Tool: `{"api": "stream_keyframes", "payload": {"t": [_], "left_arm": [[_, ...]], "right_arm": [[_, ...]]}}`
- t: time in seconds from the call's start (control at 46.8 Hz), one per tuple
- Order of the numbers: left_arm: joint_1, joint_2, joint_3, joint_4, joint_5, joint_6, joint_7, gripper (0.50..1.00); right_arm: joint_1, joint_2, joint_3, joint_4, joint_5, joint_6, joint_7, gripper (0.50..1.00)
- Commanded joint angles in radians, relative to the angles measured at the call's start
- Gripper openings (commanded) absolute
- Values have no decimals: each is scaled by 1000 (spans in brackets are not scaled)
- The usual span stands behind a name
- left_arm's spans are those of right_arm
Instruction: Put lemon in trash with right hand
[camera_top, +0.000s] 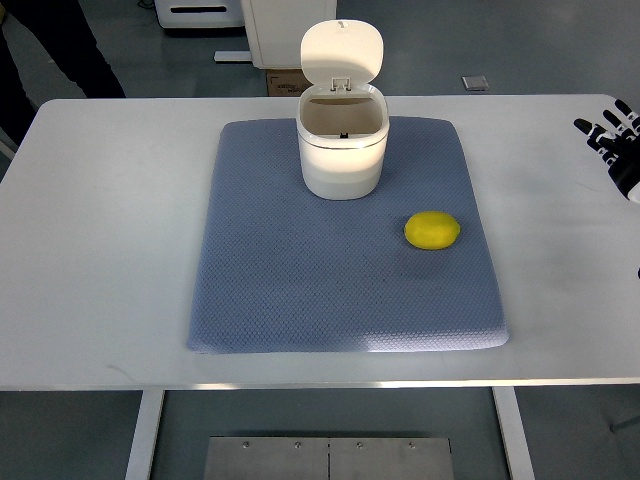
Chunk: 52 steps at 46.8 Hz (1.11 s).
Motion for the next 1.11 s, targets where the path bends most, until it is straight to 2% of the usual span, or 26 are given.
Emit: {"api": "stream_keyframes", "payload": {"t": [0.0, 1.089], "left_arm": [[0, 0, 0, 0, -1, 1, 0, 1000], [15, 0, 5, -2, 7, -3, 2, 1000]], "right_arm": [[0, 0, 0, 0, 0, 0, 0, 1000], [-14, 0, 1, -2, 0, 0, 0, 1000]]}}
